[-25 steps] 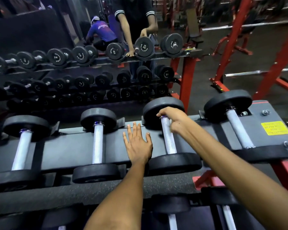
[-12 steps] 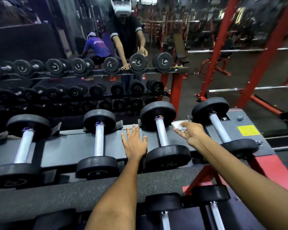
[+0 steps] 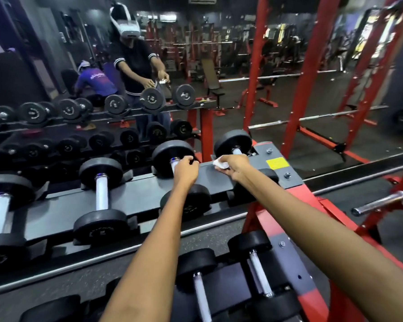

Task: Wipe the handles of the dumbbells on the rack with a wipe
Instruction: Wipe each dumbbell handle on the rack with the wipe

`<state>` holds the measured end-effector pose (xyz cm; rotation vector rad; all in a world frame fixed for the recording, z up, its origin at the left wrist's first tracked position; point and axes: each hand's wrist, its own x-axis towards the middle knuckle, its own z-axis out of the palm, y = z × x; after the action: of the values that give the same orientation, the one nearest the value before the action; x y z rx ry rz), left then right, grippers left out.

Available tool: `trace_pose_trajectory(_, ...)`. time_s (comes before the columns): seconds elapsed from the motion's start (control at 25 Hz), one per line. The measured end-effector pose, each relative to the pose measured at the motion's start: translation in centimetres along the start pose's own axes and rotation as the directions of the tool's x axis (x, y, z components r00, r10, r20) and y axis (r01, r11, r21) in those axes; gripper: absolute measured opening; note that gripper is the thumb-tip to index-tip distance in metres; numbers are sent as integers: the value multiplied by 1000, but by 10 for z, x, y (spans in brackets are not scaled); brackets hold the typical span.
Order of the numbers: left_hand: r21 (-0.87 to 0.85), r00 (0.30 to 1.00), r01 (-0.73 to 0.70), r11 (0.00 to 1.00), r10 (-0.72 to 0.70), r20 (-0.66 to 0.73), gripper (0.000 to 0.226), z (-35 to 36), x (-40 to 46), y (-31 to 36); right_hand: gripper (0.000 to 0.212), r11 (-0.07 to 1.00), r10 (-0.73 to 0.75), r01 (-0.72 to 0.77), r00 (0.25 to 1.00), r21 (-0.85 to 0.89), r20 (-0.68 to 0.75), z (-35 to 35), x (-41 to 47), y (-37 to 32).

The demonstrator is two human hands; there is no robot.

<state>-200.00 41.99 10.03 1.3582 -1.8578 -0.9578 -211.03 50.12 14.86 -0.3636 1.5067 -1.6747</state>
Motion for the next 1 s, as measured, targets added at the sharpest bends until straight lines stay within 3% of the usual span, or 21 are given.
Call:
trace_pose_trajectory(0.08,35,999,-37,999,36,30,33,31,2,15,15,999,-30,30,999,-16,-24,-21,16,-12)
trace_pose_trajectory(0.24,176,1000,-4,984,0,23,30,93,25,22,18,986,-112,118,992,-114,57,-66,64,-30)
trace_pose_trajectory(0.44,344,995,46,938,-11,-101,53,152,63,-4,26,918,-197,217,976,-333,93,-123,144,-25)
trace_pose_trajectory(0.6,522,985,56,851,40,-171,58,188,71,-33,22,888,-90,179,971,-424,220,-152,188,-15)
trace_pose_trajectory(0.72,635,965,97,766,84,-250,60,201,72,-43,21,758,70,155,946,-634,315,-169,223,-1)
trace_pose_trajectory(0.8,640,963,124,758,62,-260,60,201,72,-42,12,691,208,192,871,-697,445,-173,229,8)
trace_pose_trajectory(0.84,638,964,130,759,55,-261,60,201,73,-41,17,672,269,217,819,-708,506,-171,226,11)
trace_pose_trajectory(1.0,651,964,138,746,48,-260,59,200,71,-37,36,770,453,193,508,-609,733,-168,214,16)
